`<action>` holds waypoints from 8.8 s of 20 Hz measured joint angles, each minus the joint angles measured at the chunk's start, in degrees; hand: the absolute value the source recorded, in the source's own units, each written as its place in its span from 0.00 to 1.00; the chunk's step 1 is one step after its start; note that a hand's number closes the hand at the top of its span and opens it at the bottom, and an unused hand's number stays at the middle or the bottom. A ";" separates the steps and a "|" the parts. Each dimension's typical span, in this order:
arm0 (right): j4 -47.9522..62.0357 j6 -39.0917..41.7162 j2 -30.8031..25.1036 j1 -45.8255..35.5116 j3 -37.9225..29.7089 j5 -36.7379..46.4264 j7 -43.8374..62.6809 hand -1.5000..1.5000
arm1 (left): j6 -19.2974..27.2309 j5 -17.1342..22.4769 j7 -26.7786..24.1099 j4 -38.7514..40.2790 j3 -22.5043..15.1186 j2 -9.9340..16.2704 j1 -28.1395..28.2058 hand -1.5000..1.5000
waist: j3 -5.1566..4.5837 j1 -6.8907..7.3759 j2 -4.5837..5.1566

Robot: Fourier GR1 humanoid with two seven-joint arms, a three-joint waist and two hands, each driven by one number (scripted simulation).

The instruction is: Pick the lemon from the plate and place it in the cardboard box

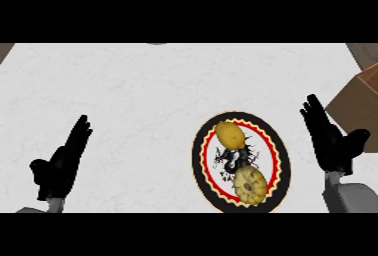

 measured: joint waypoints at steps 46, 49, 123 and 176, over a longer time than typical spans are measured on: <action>-28.88 50.28 -15.50 -28.42 27.36 45.82 9.58 0.00 | -15.19 -11.66 -1.25 -4.20 2.49 2.28 -12.69 0.50 | 1.06 0.37 -1.00; -27.34 50.26 -12.75 -27.24 28.48 49.19 10.19 0.00 | -16.32 -12.09 0.41 -4.93 3.88 1.96 -13.74 0.50 | 1.08 0.53 -0.93; 3.81 20.36 12.84 -28.51 0.97 85.72 7.27 1.00 | -29.68 -26.26 3.56 -7.81 17.87 -11.68 -11.40 0.50 | 1.10 0.34 -0.99; 37.71 33.48 -23.65 -39.48 -44.26 58.64 -7.17 0.00 | -31.64 -27.70 3.36 -8.19 19.36 -13.36 -11.82 0.50 | 1.29 0.53 -0.97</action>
